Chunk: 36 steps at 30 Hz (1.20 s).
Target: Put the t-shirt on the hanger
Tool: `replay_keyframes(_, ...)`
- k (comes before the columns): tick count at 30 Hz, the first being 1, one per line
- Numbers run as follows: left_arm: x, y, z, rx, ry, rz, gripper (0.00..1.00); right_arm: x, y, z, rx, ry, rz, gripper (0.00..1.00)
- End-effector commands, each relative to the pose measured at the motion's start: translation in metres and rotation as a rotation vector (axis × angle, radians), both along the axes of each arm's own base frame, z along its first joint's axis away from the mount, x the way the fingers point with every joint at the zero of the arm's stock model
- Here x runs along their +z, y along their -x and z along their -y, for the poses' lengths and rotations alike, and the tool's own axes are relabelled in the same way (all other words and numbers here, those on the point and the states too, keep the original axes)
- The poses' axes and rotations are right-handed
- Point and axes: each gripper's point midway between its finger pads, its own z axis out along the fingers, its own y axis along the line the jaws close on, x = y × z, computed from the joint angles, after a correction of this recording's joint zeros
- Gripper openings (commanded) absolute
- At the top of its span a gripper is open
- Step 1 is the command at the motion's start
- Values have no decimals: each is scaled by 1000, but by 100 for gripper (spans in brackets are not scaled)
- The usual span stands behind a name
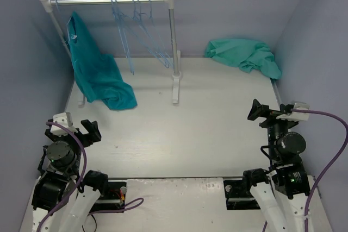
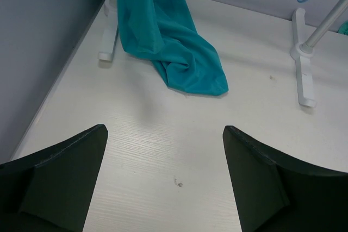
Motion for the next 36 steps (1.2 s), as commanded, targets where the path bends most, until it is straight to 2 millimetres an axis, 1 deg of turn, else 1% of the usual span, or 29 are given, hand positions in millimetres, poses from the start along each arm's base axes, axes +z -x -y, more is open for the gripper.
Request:
replay_keyframes(1,17,-9,3,-8,14,63,83,24,-6,1,-14,-38,66,100)
replay_keyframes(4,15,-13,7,-19,13,47,83,25,-10,-2,-6,-69,67,100)
replay_keyframes(5,14,-16,10,-30,13,35,83,24,-15,-3,-6,-79,61,100)
replay_keyframes(6,16,-17,10,-33,14,37,83,24,-17,-4,-6,-82,60,100)
replay_keyframes(7,15,-21,13,-40,15,14,83,28,-24,-5,-5,-91,65,100)
replay_keyframes(10,15,-30,16,-44,10,-18,83,16,-60,-9,-34,-130,-17,100)
replay_keyframes(12,9,-38,18,-45,-2,-61,83,8,-94,-9,-81,-162,-77,100)
replay_keyframes(13,8,-40,19,-46,-4,-71,83,5,-106,-9,-99,-170,-97,100)
replay_keyframes(14,6,-41,20,-51,-4,-80,83,-1,-122,-8,-122,-171,-130,100)
replay_keyframes(15,1,-42,21,-55,-2,-95,83,-14,-144,-7,-151,-163,-177,100)
replay_keyframes(16,-3,-42,23,-58,4,-102,83,-27,-162,-5,-181,-155,-220,100)
replay_keyframes(17,-4,-42,25,-69,10,-101,83,-20,-174,1,-213,-161,-209,100)
replay_keyframes(19,-2,-41,26,-78,13,-89,83,-27,-201,10,-250,-163,-219,100)
replay_keyframes(20,-2,-41,26,-79,12,-85,83,-39,-221,20,-274,-162,-243,100)
replay_keyframes(21,-2,-41,26,-80,10,-80,83,-47,-239,28,-280,-166,-252,100)
replay_keyframes(24,-1,-42,24,-77,-5,-76,83,-71,-286,40,-231,-197,-302,97)
replay_keyframes(25,-1,-43,25,-80,-8,-75,83,-100,-302,54,-245,-197,-357,95)
replay_keyframes(27,-2,-45,24,-78,-20,-84,83,-109,-334,60,-208,-189,-369,92)
replay_keyframes(28,-3,-45,24,-79,-20,-87,83,-134,-346,61,-189,-185,-415,92)
replay_keyframes(29,-3,-46,25,-83,-20,-89,83,-141,-352,68,-190,-189,-425,92)
replay_keyframes(30,-4,-46,25,-85,-21,-93,83,-155,-367,68,-159,-194,-443,91)
replay_keyframes(31,-5,-46,26,-88,-20,-97,83,-166,-377,71,-141,-204,-453,90)
replay_keyframes(33,-6,-47,27,-92,-19,-101,83,-181,-389,75,-123,-227,-467,89)
replay_keyframes(34,-6,-47,27,-92,-19,-102,83,-193,-398,75,-98,-245,-478,88)
replay_keyframes(35,-6,-48,28,-96,-19,-106,83,-199,-401,77,-93,-250,-483,87)
replay_keyframes(36,-7,-48,28,-97,-20,-109,83,-213,-406,76,-85,-254,-501,87)
